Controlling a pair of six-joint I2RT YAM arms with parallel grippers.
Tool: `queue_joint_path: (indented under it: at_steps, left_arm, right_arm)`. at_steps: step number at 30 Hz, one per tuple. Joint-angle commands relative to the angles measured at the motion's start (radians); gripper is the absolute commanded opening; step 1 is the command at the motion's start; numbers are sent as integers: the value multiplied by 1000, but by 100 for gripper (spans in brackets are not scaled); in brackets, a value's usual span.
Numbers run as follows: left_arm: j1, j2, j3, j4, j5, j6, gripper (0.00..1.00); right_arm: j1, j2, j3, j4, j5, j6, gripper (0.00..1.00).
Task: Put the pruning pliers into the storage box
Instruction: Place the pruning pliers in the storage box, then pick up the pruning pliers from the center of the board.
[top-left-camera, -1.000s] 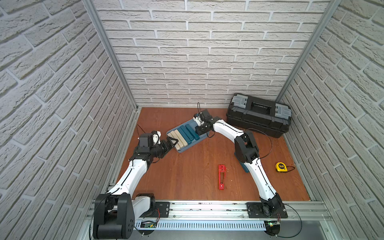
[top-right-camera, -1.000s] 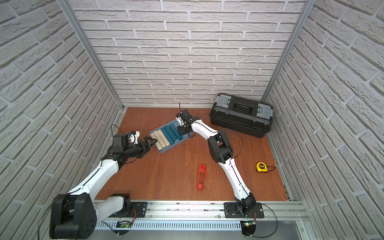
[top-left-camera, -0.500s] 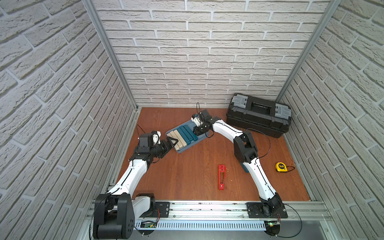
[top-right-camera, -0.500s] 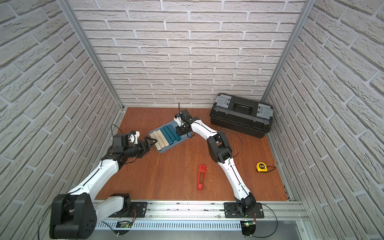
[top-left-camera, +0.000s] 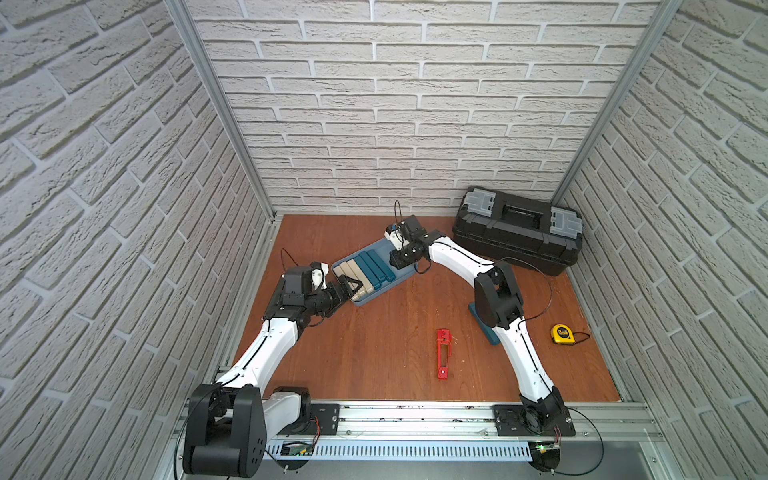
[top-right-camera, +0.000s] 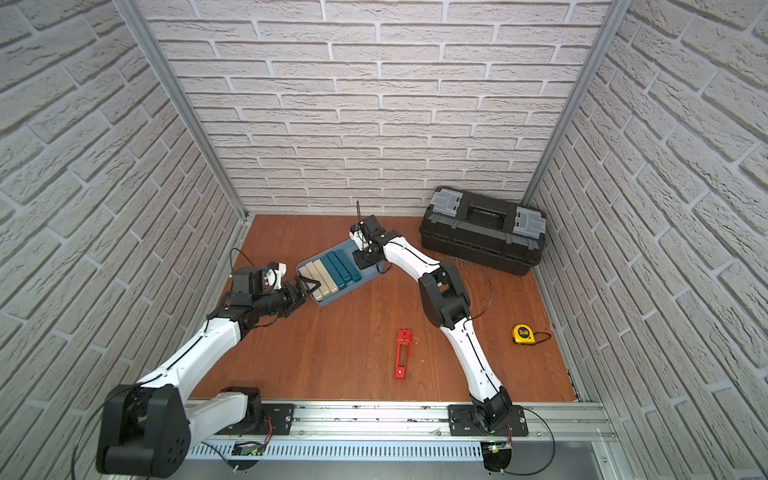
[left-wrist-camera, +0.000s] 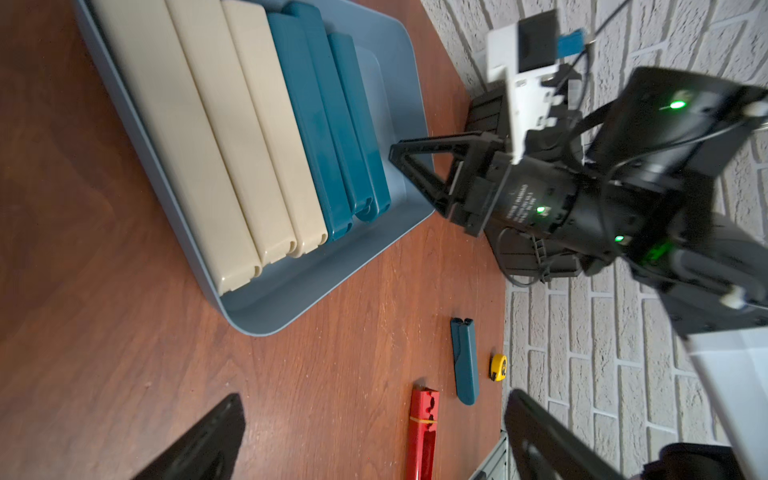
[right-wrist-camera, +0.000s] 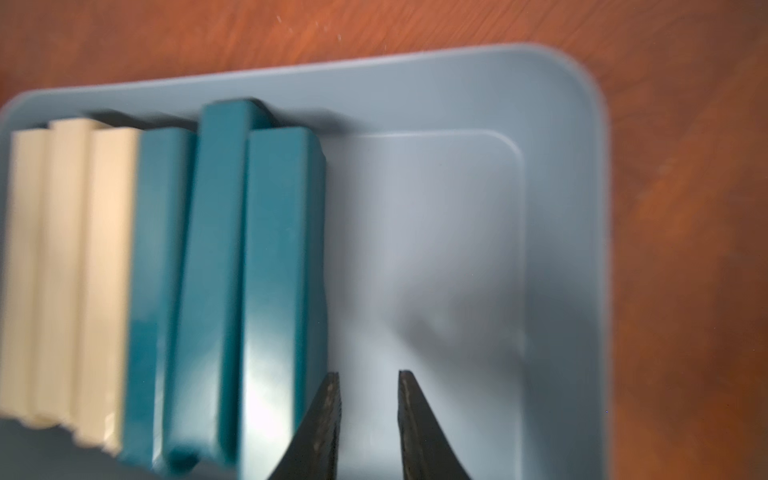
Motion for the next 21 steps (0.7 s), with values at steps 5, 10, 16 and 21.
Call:
queue_joint_path:
  at_steps: [5,10,16,21]
  left_arm:
    - [-87,17,18,51,32,29,98]
    - [-137,13,-11,122,95,21,98]
    - [-192,11,-28,150,170,9,98]
    - [-228,-54,-50,143,174,14,98]
  right_arm:
    - [3,-321,-253,12,68,12,43]
    - [7,-550,-507,-3,100,75,48]
    - [20,-821,-797,-96,244,221,49]
    - [36,-1009,-990,-118,349,383,48]
